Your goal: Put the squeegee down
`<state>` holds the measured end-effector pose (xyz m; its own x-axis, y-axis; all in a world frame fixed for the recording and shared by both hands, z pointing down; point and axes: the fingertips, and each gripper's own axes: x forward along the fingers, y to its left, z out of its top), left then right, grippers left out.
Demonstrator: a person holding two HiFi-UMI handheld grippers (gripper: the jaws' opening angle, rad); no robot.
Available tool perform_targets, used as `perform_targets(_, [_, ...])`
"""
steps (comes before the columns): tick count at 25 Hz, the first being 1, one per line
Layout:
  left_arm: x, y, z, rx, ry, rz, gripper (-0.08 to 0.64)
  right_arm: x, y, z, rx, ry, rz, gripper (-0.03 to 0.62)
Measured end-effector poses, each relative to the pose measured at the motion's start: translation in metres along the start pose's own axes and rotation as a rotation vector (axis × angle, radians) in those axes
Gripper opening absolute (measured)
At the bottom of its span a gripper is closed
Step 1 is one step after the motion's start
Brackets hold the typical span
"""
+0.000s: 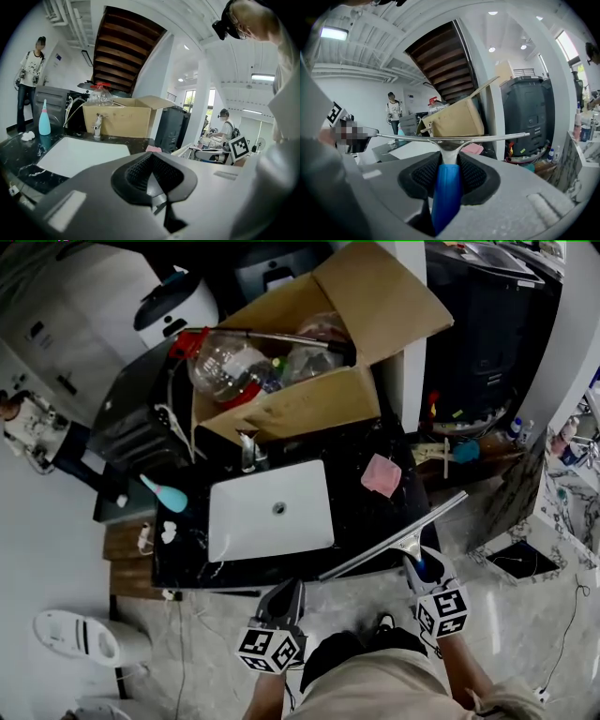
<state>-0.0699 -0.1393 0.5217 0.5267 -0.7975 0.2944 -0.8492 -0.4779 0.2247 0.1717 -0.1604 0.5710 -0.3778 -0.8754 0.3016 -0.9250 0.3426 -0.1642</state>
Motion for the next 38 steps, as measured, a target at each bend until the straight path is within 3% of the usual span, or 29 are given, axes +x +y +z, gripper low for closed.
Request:
perform_targets(4, [0.022,0.021,0.004,-0.019,0.014,-0.034,0.015,0.024,-0.002,-0.005,0.023,0.048,-0.026,0.121])
perform_targets(9, [0.053,0.058,0.026,-0.018,-0.008,-0.091,0.015,0.054,-0.002,0.018,0.130,0.034,-0.085,0.121])
perform_targets(19, [0.094,0.114,0.081,0.015,-0.083,-0.214,0.015,0.110,0.001,0.084,0.044,-0.037,-0.192,0.121])
perform_targets(26, [0.102,0.137,0.084,0.031,-0.084,-0.215,0.015,0.153,-0.014,0.108,0.048,-0.012,-0.197,0.121])
perform_targets(31, [0.110,0.139,0.081,-0.003,-0.063,-0.176,0.015,0.191,-0.036,0.114,0.002,0.038,-0.189,0.121])
perform_targets(38, [0.117,0.136,0.079,-0.024,-0.029,-0.104,0.015,0.255,-0.079,0.093,0.041,0.162,-0.178,0.123])
